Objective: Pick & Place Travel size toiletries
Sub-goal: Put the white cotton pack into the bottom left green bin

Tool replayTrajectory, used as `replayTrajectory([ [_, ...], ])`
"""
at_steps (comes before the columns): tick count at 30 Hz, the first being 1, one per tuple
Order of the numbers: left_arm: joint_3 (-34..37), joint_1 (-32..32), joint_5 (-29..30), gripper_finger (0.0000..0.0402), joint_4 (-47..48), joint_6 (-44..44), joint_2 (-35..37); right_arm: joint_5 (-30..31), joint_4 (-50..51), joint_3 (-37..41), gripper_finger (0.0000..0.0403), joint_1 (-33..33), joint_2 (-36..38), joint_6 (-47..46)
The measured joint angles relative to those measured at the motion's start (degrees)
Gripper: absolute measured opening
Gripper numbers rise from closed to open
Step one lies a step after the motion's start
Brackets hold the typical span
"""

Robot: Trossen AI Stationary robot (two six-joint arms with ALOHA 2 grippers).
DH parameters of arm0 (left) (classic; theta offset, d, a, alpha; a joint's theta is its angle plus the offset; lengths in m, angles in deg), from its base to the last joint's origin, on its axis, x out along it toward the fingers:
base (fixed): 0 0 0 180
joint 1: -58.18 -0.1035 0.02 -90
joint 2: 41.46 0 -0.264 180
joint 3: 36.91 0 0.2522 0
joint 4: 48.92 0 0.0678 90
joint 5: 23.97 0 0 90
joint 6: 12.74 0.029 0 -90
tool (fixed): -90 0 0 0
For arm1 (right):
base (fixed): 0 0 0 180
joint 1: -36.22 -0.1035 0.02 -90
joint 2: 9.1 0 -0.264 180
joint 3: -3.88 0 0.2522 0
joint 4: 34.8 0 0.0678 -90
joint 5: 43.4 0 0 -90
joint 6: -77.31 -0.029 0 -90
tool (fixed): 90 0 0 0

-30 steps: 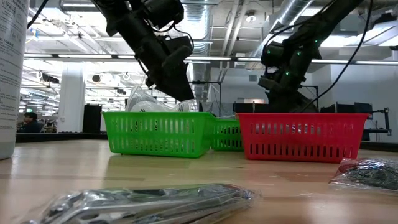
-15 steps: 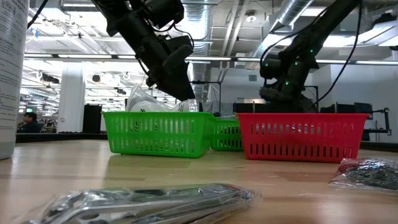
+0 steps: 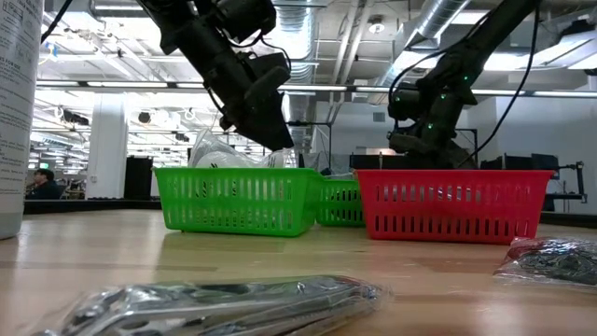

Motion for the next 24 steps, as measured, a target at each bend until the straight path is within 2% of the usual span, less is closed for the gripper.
replayTrajectory([
  [4,0.0,0.0,0.0,0.0171,-0.2,0.0,0.0,0.0,0.1,0.0,0.0102,-0.5,0.0,0.1],
  [11,0.0,0.0,0.0,0.0171,-0.6,0.0,0.0,0.0,0.1,0.0,0.0009,-0.5,0.0,0.7],
  [24,0.0,0.0,0.0,0.0171,-0.7,0.0,0.0,0.2,2.4,-2.1,0.0001,-1.3,2.3,1.8],
])
